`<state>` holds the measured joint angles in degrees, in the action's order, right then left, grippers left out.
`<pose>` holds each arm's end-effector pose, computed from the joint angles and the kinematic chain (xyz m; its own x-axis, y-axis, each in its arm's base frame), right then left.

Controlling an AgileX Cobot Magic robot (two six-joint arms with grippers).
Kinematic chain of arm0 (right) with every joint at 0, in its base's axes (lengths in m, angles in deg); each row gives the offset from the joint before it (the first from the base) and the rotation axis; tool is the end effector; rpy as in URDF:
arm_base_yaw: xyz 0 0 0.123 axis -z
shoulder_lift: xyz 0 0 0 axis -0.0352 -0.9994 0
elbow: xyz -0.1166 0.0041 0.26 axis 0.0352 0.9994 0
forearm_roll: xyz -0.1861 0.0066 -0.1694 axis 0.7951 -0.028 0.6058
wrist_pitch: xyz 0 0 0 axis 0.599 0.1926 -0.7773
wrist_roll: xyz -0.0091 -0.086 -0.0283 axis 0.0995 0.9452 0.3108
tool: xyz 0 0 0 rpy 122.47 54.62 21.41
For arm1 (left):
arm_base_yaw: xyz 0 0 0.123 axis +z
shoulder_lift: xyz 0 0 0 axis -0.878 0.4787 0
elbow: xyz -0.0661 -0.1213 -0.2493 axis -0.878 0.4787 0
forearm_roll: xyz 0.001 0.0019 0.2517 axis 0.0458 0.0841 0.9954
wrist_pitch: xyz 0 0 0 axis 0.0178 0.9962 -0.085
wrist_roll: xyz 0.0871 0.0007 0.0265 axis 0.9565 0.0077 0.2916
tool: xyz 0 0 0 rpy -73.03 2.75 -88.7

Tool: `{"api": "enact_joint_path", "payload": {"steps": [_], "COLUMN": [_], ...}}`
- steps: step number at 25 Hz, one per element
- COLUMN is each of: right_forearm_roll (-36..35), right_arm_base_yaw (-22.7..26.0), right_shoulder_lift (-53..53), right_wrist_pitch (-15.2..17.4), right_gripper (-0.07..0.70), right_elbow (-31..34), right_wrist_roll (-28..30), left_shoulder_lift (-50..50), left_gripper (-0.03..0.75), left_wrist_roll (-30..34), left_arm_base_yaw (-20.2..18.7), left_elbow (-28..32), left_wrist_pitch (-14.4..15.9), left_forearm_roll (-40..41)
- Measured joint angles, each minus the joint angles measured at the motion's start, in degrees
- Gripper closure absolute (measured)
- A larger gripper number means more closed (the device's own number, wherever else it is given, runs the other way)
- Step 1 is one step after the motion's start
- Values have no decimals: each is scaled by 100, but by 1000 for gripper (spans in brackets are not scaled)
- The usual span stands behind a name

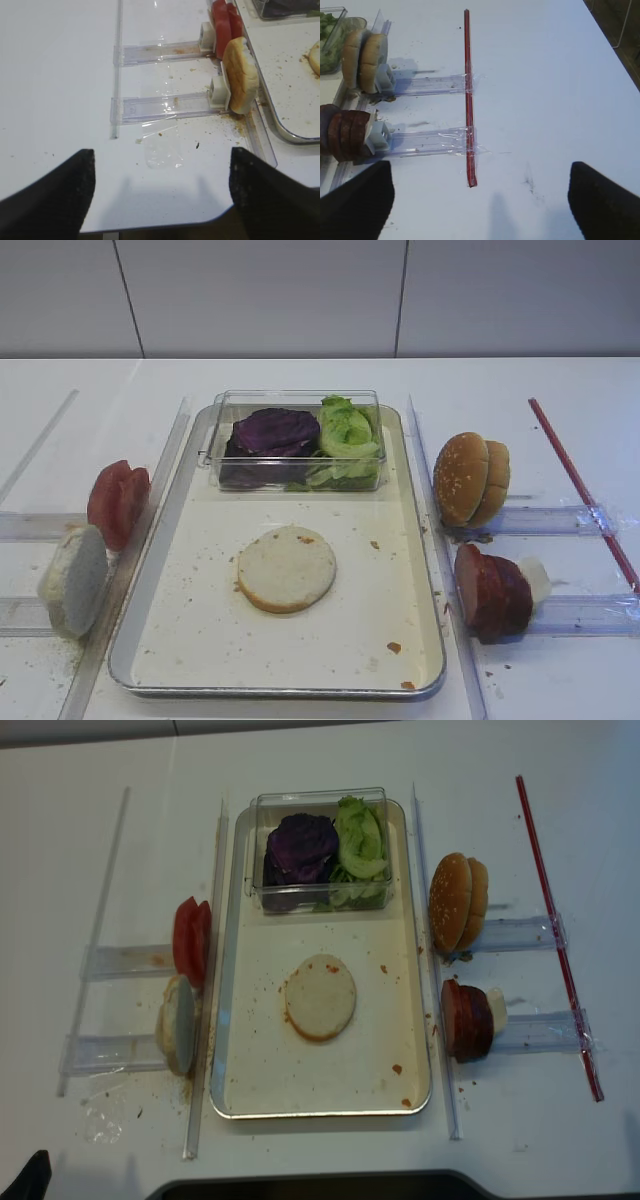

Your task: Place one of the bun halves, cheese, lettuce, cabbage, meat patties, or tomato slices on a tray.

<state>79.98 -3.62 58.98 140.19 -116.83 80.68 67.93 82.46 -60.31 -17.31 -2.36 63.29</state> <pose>-0.0068 -0.0035 0.2654 -0.5135 0.0572 -0.8562 0.0401 0.9983 0.0426 -0.0118 0.0009 0.2642 -0.5623 0.0017 -0.8269 -0.0222 0.9996 0.0172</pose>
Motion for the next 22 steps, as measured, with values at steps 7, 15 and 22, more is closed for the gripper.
{"api": "enact_joint_path", "payload": {"steps": [7,15,22], "right_forearm_roll": [0,0,0], "right_arm_base_yaw": [0,0,0], "right_shoulder_lift": [0,0,0], "right_wrist_pitch": [0,0,0], "right_gripper": [-60,-60,-60], "right_elbow": [0,0,0], "right_wrist_roll": [0,0,0], "left_shoulder_lift": [0,0,0], "left_gripper": [206,206,206], "left_wrist_roll": [-4,-4,-4], "left_arm_base_yaw": [0,0,0], "left_elbow": [0,0,0], "left_wrist_pitch": [0,0,0], "left_forearm_roll": [0,0,0]}}
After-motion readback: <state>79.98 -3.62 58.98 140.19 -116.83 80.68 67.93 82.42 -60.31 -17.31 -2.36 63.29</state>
